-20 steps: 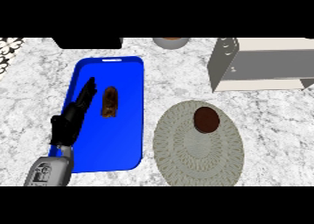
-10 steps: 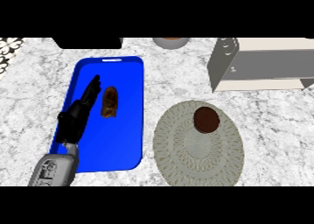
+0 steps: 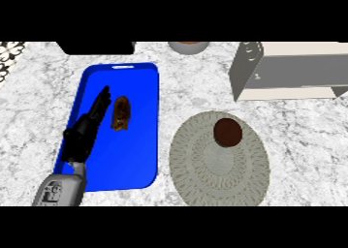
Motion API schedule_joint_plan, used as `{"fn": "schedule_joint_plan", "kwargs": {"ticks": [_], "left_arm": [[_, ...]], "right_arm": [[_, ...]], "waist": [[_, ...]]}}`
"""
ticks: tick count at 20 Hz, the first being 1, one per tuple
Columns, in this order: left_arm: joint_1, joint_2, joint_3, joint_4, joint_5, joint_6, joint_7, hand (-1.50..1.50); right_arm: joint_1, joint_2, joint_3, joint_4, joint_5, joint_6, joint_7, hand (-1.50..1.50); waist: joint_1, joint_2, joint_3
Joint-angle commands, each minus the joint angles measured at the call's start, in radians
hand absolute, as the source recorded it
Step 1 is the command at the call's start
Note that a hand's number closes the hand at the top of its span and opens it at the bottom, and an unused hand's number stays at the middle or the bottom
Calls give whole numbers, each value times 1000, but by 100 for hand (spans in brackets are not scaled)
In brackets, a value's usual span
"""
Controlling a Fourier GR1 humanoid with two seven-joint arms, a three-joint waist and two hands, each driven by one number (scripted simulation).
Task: Pick the squash from the placemat and place it in the tiered shelf
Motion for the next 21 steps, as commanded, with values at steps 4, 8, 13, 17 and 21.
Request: {"fn": "schedule_joint_plan", "kwargs": {"ticks": [4, 8, 13, 17, 21], "left_arm": [[14, -18, -4, -38, -4, 24, 29, 0], [28, 6, 12, -14, 12, -3, -7, 0], [74, -2, 2, -83, 7, 11, 40, 0], [80, 11, 9, -92, 12, 1, 20, 0], [59, 2, 8, -64, 11, 5, 33, 0]], "right_arm": [[37, -165, -115, -126, -48, 65, 206, -150], [149, -277, -219, -149, -149, 248, 318, -150], [379, -347, -371, -271, -290, 457, 325, -150], [534, -428, -508, -211, -373, 616, 225, -150], [662, -408, -689, -166, -486, 723, 121, -150]], "waist": [[-12, -6, 0], [-26, -7, 0], [-44, -13, 2], [-41, -10, 2], [-32, -6, 2]]}}
